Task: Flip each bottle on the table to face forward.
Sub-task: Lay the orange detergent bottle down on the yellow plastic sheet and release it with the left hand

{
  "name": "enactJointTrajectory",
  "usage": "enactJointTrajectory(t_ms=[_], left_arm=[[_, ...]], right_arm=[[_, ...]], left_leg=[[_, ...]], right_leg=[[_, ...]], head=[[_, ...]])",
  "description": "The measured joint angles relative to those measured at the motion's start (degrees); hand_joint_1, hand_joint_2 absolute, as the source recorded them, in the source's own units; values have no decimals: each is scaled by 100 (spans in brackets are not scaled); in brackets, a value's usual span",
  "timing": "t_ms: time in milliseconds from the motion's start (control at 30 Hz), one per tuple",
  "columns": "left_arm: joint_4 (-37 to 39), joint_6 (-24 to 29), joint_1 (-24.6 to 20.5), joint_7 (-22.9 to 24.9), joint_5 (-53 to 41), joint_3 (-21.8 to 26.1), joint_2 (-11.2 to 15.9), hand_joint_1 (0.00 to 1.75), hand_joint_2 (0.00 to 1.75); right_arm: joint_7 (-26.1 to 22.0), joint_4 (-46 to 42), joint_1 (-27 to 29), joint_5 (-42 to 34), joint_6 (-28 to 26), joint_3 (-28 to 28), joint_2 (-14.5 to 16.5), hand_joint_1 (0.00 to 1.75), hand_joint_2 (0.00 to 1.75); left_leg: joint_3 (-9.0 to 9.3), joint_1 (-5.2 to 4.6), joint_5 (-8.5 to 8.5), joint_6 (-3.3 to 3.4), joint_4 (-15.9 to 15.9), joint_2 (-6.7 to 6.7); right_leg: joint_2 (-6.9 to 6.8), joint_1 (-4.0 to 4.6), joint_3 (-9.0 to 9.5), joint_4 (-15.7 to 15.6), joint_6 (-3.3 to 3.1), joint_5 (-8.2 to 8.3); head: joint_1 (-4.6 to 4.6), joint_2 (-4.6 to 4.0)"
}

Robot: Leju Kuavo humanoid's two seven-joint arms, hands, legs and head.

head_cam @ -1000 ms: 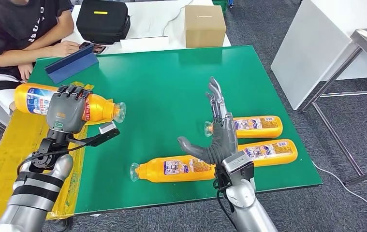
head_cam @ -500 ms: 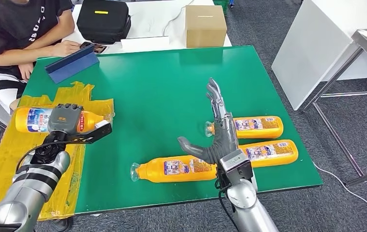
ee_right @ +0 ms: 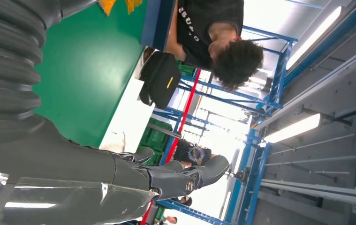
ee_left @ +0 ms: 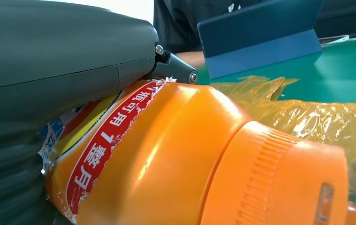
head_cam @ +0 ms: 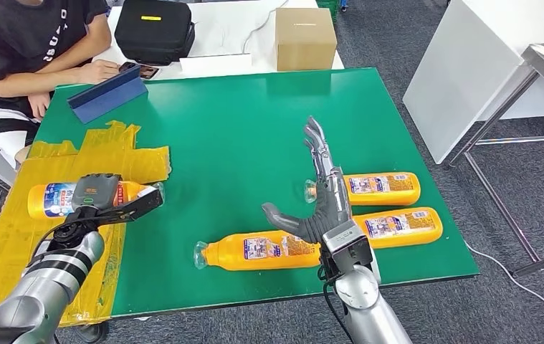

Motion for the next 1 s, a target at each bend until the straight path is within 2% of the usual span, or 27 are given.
enactJointTrajectory(t_ms=[233, 267, 367, 400, 633, 1000], left_arm=[[135, -291, -43, -264, 461, 177, -59, 175, 175], [157, -346, -54, -344, 583, 232, -74, 145, 175], [210, -435, -56, -706, 1005, 413, -127, 17, 175], [226, -435, -49, -856, 1158, 479, -149, 3, 175], [279, -407, 67, -1605, 2011, 885, -327, 0, 175], [278, -470, 96, -1817, 2468, 1096, -426, 0, 175]], right_arm=[[74, 61, -10, 35, 13, 1, 5, 0, 175], [89, 84, -17, 41, 16, 2, 9, 0, 175], [110, 175, -58, 64, 29, 3, 16, 0, 175], [116, 216, -78, 75, 34, 4, 17, 0, 175], [184, 550, -225, 100, 61, 38, 31, 0, 175], [222, 775, -287, 56, 63, 46, 32, 0, 175]], left_leg=[[0, 0, 0, 0, 0, -2], [0, 0, 0, 0, 0, -3], [1, 0, 0, 0, 0, -3], [1, 0, 0, 0, 0, -3], [1, 0, 1, 1, 0, -8], [3, 0, 0, 0, -1, -7]], right_leg=[[-1, 0, 2, 0, 0, 0], [-1, 0, 3, 0, 0, 0], [-1, 0, 4, 0, 0, 0], [-1, 0, 4, 0, 0, 0], [-4, 0, 7, 0, 0, 0], [-4, 1, 8, 0, 0, 0]], head=[[-1, 0], [-1, 0], [-2, 0], [-1, 0], [1, 0], [-1, 0]])
